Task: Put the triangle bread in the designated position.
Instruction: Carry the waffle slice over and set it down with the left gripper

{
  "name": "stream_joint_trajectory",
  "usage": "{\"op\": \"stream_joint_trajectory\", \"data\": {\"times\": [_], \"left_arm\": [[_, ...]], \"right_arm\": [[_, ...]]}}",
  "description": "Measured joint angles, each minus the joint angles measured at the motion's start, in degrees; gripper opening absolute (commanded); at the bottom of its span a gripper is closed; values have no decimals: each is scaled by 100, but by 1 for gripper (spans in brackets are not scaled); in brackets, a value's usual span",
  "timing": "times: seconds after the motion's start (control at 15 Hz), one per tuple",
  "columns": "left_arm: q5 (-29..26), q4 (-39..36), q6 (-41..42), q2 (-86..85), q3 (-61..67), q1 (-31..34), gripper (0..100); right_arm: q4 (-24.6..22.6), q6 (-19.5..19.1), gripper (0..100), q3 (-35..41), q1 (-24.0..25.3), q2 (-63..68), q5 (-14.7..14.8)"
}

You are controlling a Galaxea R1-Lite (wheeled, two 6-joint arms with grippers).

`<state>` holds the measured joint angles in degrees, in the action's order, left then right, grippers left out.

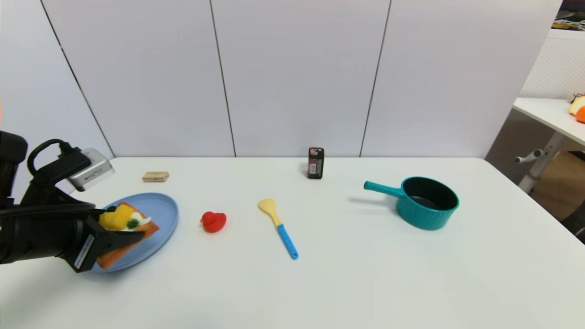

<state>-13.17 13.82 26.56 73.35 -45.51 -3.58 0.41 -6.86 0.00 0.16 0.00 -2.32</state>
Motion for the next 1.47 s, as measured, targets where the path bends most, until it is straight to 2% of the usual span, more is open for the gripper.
{"op": "stream_joint_trajectory", "data": {"times": [0.47,0.73,1.0,1.47], "left_arm": [[20,-195,-215,-874,1307,685,0],[33,-763,-642,-1048,2048,859,0],[49,-917,-916,-1087,2324,947,0],[49,-1660,-1074,-965,2754,1273,0]], "right_arm": [[0,-2,100,0,0,0,0],[2,0,100,0,0,0,0],[2,-2,100,0,0,0,-2],[2,-2,100,0,0,0,-2]]}}
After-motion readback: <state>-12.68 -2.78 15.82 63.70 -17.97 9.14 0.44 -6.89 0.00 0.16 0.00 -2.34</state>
